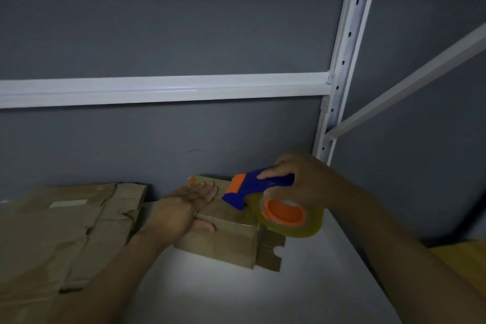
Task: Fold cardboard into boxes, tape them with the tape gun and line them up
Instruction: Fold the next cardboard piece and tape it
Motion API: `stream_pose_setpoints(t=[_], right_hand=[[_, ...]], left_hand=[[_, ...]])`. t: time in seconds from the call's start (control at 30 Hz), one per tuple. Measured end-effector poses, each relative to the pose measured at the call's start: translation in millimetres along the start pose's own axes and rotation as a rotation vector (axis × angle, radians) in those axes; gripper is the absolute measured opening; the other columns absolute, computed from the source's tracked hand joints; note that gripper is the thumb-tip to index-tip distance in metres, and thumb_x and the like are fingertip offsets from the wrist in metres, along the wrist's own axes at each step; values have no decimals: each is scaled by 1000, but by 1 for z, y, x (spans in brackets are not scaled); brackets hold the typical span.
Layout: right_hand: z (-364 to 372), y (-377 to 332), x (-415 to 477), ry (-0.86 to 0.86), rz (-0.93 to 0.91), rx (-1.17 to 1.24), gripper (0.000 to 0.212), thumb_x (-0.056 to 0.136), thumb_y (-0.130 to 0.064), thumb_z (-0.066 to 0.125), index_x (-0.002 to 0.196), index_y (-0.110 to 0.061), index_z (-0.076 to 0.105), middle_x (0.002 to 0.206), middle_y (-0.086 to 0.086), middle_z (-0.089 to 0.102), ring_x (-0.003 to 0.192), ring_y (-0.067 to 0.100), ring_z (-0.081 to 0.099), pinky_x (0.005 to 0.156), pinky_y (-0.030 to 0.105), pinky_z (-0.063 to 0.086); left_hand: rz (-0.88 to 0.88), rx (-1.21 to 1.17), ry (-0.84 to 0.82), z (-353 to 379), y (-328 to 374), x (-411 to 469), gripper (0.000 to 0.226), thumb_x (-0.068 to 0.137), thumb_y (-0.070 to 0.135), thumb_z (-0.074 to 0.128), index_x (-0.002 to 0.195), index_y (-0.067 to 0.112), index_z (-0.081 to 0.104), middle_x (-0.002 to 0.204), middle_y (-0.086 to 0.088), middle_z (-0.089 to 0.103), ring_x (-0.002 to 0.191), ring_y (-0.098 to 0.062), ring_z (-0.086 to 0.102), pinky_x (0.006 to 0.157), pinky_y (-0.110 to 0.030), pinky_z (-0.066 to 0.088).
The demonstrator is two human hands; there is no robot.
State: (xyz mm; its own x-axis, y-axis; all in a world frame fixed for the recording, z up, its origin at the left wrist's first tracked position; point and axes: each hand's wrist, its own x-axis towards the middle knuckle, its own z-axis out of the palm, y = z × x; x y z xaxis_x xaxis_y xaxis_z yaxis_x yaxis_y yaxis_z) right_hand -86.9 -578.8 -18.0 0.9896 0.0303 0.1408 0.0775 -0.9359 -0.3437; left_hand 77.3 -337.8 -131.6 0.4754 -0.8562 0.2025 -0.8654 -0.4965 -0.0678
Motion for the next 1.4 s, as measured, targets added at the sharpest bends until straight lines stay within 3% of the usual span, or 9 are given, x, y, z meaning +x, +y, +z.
stream_pose_setpoints(t=[0.4,0.53,0.67,0.77,0.87,0.93,1.0,1.2,1.4], right_hand=[[-7,17,-22,61,46,38,43,76,-59,66,116,-43,63,99,-12,51,89,5,50,77,26,44],[14,33,-36,62,82,59,38,81,-48,68,117,-48,57,104,-13,50,94,4,50,81,25,44],[34,42,-45,86,119,291,41,80,-36,74,109,-58,52,108,-21,49,100,3,52,84,22,45],[44,36,-42,75,127,300,46,80,-36,73,116,-55,52,112,-24,46,104,1,50,83,13,40],[55,30,-40,95,140,337,48,80,-33,74,120,-51,53,115,-22,46,104,-2,48,78,3,35],[61,27,-40,130,158,391,50,79,-30,75,123,-44,57,115,-23,45,104,-3,46,76,0,35],[66,26,-41,150,151,438,50,78,-28,77,123,-40,59,117,-22,47,105,-4,48,78,0,35],[70,46,-72,105,196,476,50,77,-34,76,105,-62,48,114,-38,42,105,-15,44,86,9,40],[92,49,-98,95,218,232,53,82,-41,70,125,-53,42,111,-40,33,97,-15,41,75,-6,30]], left_hand=[[70,-34,-46,1,-32,3,94,82,81,20,134,11,55,136,-5,56,124,-27,54,112,-8,-1],[50,7,-74,1,-27,12,120,58,97,-4,147,16,0,157,2,6,148,-17,6,112,-15,-14],[91,1,-138,-7,11,16,123,51,99,2,146,22,-15,150,10,-18,140,-9,-19,103,-11,-25],[85,-85,-97,3,37,28,129,52,100,8,153,21,6,152,12,-4,142,-7,-9,108,-14,-18],[86,-21,17,10,37,29,120,65,97,10,150,15,33,155,3,22,146,-16,19,118,-29,7],[96,49,69,12,36,26,105,78,89,15,136,11,55,141,-4,51,130,-23,49,105,-41,36],[66,64,89,14,34,26,98,83,84,15,126,10,63,128,-3,63,116,-21,61,91,-35,51],[68,159,99,14,26,26,96,86,80,8,124,12,64,124,0,65,111,-19,64,93,-41,41],[97,132,108,13,31,26,97,86,80,11,123,8,64,124,-6,65,111,-26,64,94,-38,45]])
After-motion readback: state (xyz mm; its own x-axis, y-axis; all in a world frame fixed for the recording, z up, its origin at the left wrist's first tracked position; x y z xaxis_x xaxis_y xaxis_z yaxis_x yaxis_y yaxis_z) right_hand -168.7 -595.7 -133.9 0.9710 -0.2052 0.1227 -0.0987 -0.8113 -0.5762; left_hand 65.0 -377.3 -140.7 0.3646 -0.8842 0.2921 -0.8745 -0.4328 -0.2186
